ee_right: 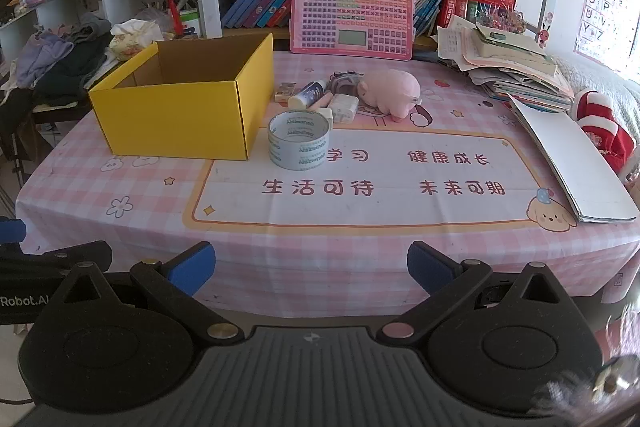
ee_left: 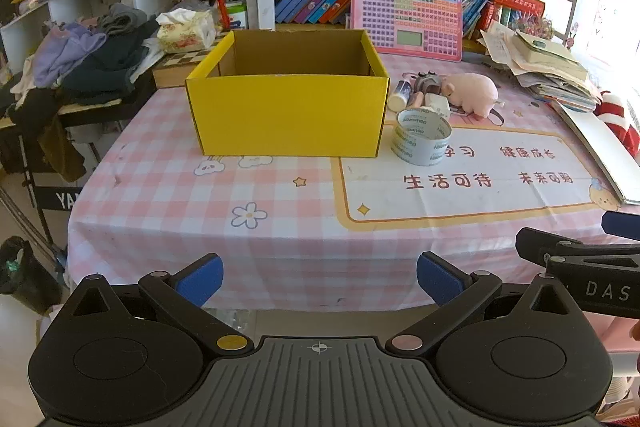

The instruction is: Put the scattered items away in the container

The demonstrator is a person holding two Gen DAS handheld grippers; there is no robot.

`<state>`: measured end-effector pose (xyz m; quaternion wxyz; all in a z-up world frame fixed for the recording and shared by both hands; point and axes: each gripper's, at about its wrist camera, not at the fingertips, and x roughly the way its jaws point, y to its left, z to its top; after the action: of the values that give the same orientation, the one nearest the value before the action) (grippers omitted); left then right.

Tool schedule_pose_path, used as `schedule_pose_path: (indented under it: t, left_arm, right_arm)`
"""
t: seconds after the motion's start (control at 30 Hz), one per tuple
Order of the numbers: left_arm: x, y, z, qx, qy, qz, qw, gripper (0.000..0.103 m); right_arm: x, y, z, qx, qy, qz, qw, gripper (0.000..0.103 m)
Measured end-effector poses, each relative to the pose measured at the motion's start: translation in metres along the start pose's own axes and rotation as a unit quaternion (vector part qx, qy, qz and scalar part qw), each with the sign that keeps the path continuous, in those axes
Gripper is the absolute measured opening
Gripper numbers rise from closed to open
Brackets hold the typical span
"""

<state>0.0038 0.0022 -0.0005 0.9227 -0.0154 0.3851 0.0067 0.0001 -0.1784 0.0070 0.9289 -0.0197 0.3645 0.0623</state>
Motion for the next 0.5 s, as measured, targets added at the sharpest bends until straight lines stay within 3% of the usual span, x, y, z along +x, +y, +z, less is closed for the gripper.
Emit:
schedule_pose_path:
  t: [0.5]
  left_arm:
    - [-0.0001,0.0021,0.0,-0.002,-0.001,0.003,1.0,0.103]
  right_arm:
    - [0.0004,0.0041,-0.0003,-0.002,-0.001,0.001,1.0,0.103]
